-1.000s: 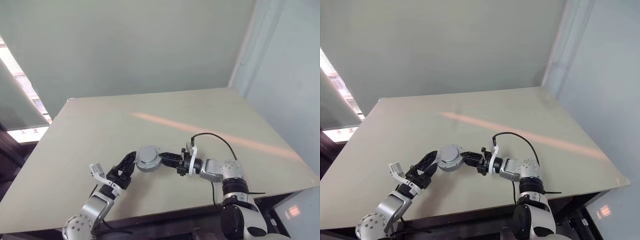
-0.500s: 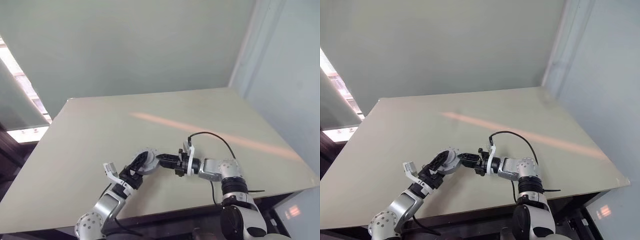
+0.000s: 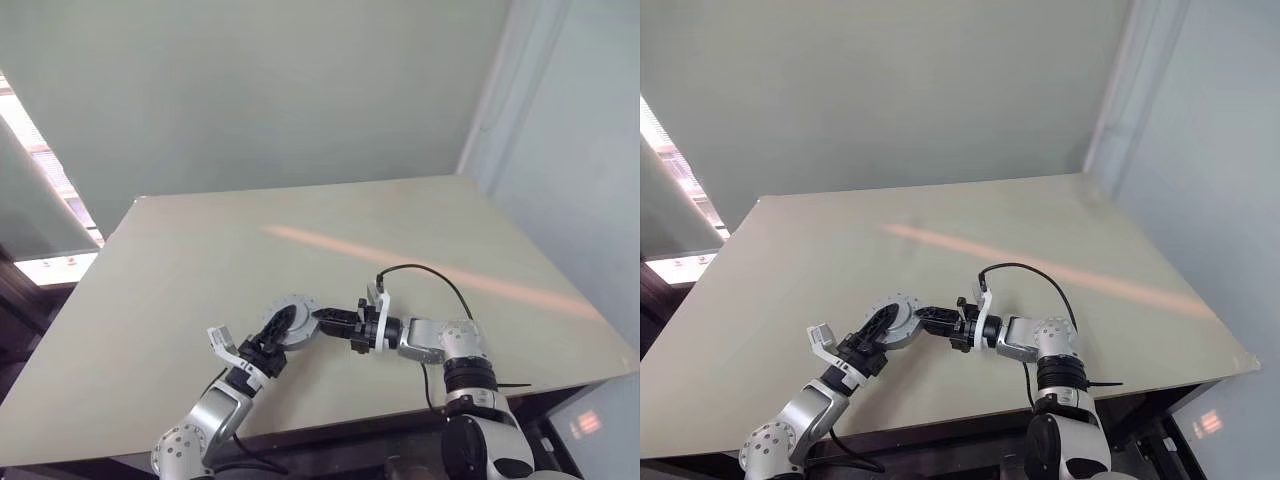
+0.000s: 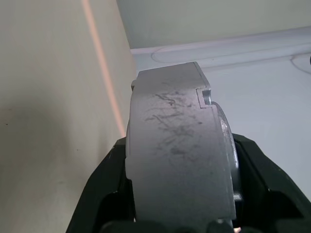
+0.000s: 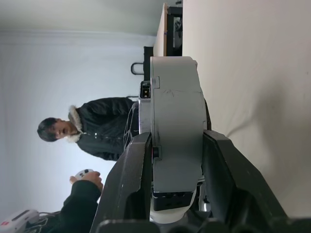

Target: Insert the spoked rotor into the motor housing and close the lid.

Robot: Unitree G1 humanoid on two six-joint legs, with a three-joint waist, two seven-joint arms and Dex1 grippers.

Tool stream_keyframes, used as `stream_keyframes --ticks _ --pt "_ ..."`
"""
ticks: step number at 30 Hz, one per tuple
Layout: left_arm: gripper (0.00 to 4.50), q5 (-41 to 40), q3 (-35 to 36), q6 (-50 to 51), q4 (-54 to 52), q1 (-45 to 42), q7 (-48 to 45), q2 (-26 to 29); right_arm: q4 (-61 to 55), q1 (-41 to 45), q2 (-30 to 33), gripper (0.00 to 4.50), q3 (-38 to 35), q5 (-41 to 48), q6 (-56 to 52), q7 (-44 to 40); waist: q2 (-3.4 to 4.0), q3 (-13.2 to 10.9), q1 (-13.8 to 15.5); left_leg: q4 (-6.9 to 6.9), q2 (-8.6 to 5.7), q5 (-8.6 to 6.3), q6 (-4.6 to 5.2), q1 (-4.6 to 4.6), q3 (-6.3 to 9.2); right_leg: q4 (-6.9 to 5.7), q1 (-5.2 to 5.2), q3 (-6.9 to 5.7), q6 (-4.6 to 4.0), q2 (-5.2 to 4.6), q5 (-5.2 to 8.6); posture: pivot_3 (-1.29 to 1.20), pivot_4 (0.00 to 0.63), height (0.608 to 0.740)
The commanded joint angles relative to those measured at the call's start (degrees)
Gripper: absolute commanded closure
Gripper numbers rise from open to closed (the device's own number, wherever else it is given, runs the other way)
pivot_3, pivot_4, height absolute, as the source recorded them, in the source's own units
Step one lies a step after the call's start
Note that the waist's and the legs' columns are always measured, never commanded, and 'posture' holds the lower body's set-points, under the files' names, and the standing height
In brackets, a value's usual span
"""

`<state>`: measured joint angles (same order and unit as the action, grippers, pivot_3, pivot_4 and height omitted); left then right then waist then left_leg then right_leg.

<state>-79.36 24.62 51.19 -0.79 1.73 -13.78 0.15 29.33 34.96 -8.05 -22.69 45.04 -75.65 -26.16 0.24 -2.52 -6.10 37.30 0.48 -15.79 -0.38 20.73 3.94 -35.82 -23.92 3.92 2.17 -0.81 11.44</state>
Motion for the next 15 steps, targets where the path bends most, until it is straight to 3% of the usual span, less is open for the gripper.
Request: stream_keyframes --ticks 1,5,7,11,15 --pt "2.39 -0.41 -0.3 -1.27 -0.08 -0.88 -0.16 -0.15 -3.74 1.05 -1.25 1.95 0.71 2.41 2.45 -1.8 0.0 0.0 -0.01 0.0 0.0 0.0 0.0 0.0 0.0 0.0 0.0 0.0 0.0 0.0 0.0 0.0 0.0 0.74" --pt "2.45 -0.55 0.37 -3.97 0.19 -1.59 -0.45 -1.33 -3.09 0.7 -1.76 0.47 0.66 -0.76 10.71 1.93 0.0 0.0 0.0 0.01 0.0 0.0 0.0 0.0 0.0 0.01 0.01 0.0 0.0 0.0 0.0 0.0 0.0 0.74" --pt "2.45 -0.43 0.98 -5.77 0.31 -2.18 -0.43 -1.87 -4.0 -0.09 -1.59 0.0 2.42 -2.37 15.89 1.22 0.0 0.0 -0.02 0.01 -0.01 0.0 0.0 0.0 0.0 0.01 0.01 0.01 0.0 0.0 0.0 0.0 0.0 0.74" --pt "2.45 1.7 1.86 -10.38 0.41 -3.37 -0.07 -2.35 -6.69 -1.88 -0.51 0.0 7.1 -5.22 22.62 -2.08 0.0 0.0 -0.01 -0.02 0.0 0.0 0.0 0.01 0.0 0.01 -0.01 0.01 0.0 0.02 0.0 0.0 0.0 0.74" --pt "2.45 11.99 3.84 -23.82 2.01 -7.3 0.44 -1.65 -12.58 -6.13 2.92 0.0 18.4 -15.7 39.87 -9.01 0.0 0.0 0.05 0.0 -0.01 0.01 -0.01 0.0 -0.01 0.01 -0.01 0.02 0.0 0.02 0.0 0.0 0.0 0.74"
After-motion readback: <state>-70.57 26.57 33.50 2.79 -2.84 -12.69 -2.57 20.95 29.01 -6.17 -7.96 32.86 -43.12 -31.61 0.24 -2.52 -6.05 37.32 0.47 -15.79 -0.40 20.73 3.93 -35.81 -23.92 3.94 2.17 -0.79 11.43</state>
